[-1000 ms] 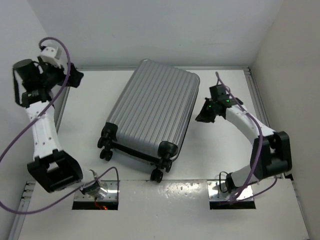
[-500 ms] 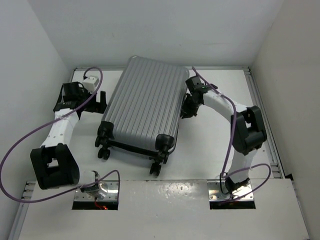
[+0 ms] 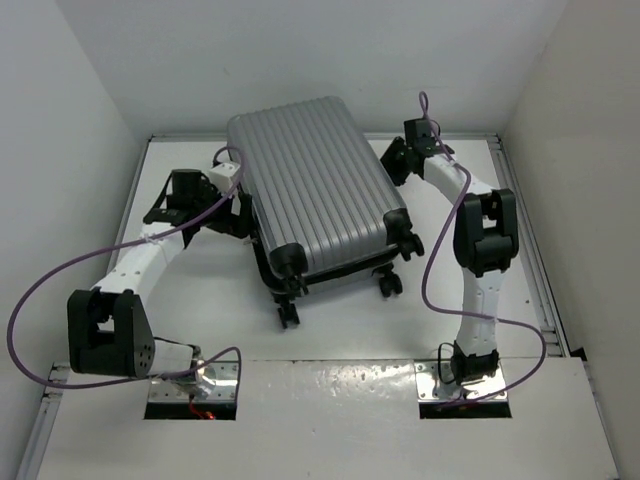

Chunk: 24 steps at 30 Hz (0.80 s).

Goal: Pack the luggage

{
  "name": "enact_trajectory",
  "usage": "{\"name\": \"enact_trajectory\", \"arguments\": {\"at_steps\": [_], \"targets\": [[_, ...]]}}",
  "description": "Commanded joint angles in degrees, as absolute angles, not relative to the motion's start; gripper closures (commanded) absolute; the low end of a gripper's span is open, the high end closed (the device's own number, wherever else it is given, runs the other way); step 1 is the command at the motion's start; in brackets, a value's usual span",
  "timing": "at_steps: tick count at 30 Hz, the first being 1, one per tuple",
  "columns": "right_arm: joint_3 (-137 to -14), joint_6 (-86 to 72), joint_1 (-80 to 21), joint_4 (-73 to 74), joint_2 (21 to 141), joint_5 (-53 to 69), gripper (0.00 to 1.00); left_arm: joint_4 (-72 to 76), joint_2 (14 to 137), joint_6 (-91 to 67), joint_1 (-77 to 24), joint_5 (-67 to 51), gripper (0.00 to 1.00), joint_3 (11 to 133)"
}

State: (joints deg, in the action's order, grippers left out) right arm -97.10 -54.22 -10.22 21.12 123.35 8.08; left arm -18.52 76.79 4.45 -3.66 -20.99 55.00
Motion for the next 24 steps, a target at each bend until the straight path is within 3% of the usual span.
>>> {"name": "enact_trajectory", "arguments": {"at_steps": [1,4,10,18,24], "targets": [[-97.05,-53.79,-13.10,12.57,118.85,22.93,0.56,-16.95,76.73,5.16,-2.82,-30.05,0.00,57.12],[-92.57,-51.08,-10.82,12.39,115.95,27.41,0.50,-27.01,74.19,20.83,-0.01,-35.82,0.00,58.01],[-84.22,-40.01,-10.72,18.89,109.52,30.76,0.48,-42.78,70.32,40.75,1.41,-42.53,0.14,58.10],[-83.05,-39.46,-11.25,19.69,109.16,30.41,0.44,-40.44,67.76,48.77,-0.26,-45.53,0.31,51.42],[-83.93,-37.36,-11.51,20.83,109.77,31.29,0.37,-40.61,70.92,59.40,7.55,-47.55,0.40,51.06]]}}
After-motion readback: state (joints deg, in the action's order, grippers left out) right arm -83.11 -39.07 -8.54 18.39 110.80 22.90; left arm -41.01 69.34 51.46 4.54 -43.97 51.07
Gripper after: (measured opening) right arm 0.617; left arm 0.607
